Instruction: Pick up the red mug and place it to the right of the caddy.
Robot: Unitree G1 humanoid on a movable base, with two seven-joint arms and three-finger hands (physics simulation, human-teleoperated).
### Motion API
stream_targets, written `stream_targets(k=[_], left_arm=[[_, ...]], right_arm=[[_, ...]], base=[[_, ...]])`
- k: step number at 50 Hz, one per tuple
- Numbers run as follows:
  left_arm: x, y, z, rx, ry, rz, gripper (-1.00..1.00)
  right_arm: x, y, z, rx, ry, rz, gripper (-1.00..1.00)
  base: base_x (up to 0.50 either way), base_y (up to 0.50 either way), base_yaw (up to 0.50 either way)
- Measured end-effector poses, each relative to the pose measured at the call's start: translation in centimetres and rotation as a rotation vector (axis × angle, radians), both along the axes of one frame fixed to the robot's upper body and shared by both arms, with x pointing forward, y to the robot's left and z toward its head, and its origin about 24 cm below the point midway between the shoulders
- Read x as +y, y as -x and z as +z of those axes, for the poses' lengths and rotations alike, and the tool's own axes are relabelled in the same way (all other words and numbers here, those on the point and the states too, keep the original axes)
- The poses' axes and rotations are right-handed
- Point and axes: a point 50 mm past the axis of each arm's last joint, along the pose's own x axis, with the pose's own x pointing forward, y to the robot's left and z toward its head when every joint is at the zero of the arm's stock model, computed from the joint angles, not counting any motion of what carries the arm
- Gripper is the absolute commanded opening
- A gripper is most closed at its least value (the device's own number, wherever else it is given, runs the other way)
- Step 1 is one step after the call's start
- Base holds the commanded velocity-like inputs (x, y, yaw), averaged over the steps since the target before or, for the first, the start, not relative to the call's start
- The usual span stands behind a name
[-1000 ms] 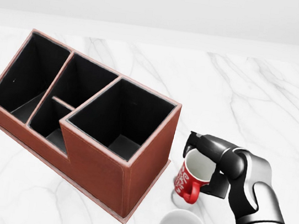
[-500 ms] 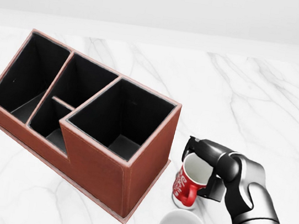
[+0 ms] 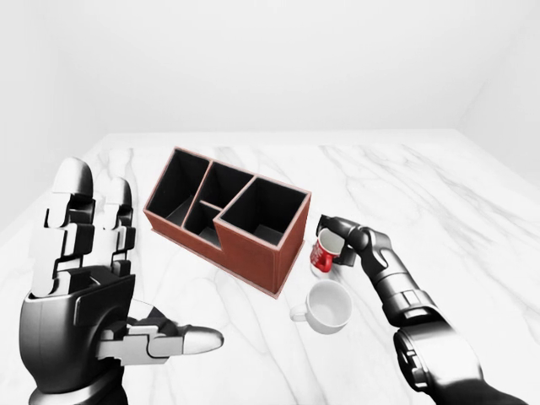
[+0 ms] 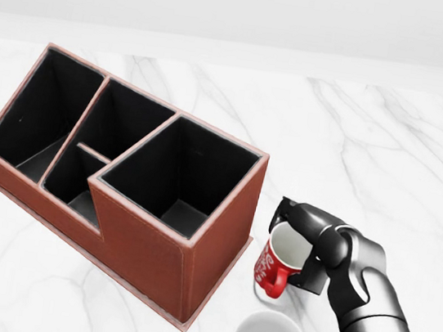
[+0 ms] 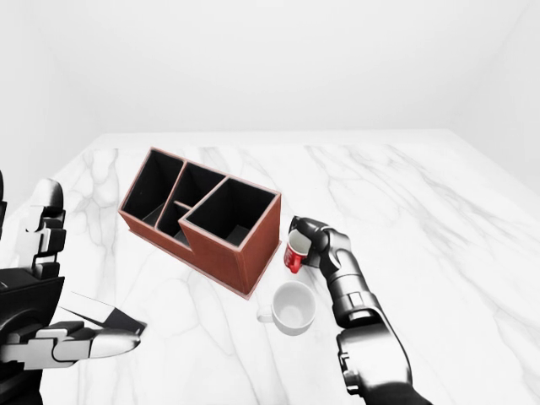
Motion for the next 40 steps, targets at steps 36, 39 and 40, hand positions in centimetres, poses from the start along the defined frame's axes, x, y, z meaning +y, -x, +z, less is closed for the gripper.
stream_targets(k=[36, 39, 40], left_arm=[[0.1, 0.0, 0.0, 0.009, 0.018, -0.008, 1.00], [0.1, 0.0, 0.0, 0.010, 0.019, -0.009, 1.00], [0.1, 0.0, 0.0, 0.011, 0.019, -0.009, 1.00]], right_arm=[[0.0, -0.4, -1.4, -0.039, 0.022, -0.075, -1.00], [0.0, -0.4, -1.6, -0.039, 0.024, -0.080, -1.00], [0.0, -0.3, -1.7, -0.039, 0.025, -0.083, -1.00]], base=[[0.00, 0.00, 0.00], [0.00, 0.00, 0.00], [0.00, 0.00, 0.00]])
